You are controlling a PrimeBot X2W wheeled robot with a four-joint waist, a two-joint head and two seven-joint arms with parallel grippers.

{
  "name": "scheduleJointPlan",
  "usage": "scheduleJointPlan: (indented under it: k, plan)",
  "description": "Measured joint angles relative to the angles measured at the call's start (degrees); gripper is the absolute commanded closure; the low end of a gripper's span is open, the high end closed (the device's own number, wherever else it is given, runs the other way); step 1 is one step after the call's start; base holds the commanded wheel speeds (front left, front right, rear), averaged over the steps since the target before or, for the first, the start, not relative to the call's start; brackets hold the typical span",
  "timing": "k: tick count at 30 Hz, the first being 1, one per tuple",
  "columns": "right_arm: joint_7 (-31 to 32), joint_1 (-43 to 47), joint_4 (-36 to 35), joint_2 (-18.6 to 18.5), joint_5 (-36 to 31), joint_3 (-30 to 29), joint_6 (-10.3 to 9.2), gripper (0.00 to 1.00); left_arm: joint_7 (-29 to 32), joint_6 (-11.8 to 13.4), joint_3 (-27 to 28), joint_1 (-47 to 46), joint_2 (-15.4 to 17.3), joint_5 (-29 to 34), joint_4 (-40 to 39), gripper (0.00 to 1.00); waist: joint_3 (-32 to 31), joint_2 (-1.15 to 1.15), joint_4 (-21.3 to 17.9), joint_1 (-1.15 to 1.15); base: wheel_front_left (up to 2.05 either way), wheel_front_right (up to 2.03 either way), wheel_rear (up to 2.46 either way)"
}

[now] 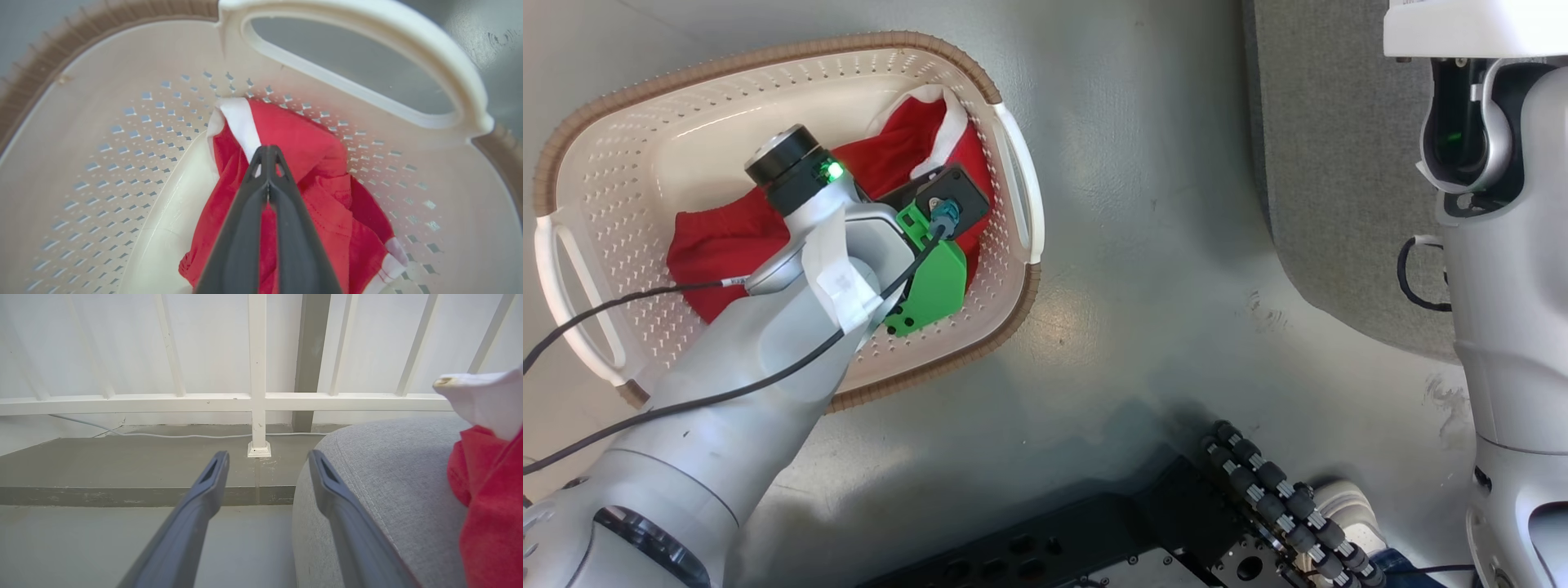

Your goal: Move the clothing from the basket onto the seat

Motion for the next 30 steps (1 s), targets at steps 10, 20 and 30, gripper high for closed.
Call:
scheduleJointPlan:
  k: [10,20,30]
  plan:
    - [0.0,0.0,0.7,-0.8,-0.6,-1.3,0.01,0.00,-3.1,0.0,-0.2,0.0,-1.0,-3.7,1.5,1.00,-0.6,0.00,0.9,0.00,0.00,0.00,0.00]
    - [-0.2,0.0,1.5,-1.8,-1.5,-2.3,0.01,0.00,-7.7,0.0,3.1,0.0,-1.9,-7.4,2.4,1.00,-1.9,0.00,3.5,0.00,0.00,0.00,0.00]
    - [-0.2,0.4,2.2,-2.9,-2.2,-3.1,0.02,0.00,-13.2,0.5,9.3,0.0,-2.5,-11.6,2.2,0.00,-4.9,0.00,6.1,0.00,0.00,0.00,0.00]
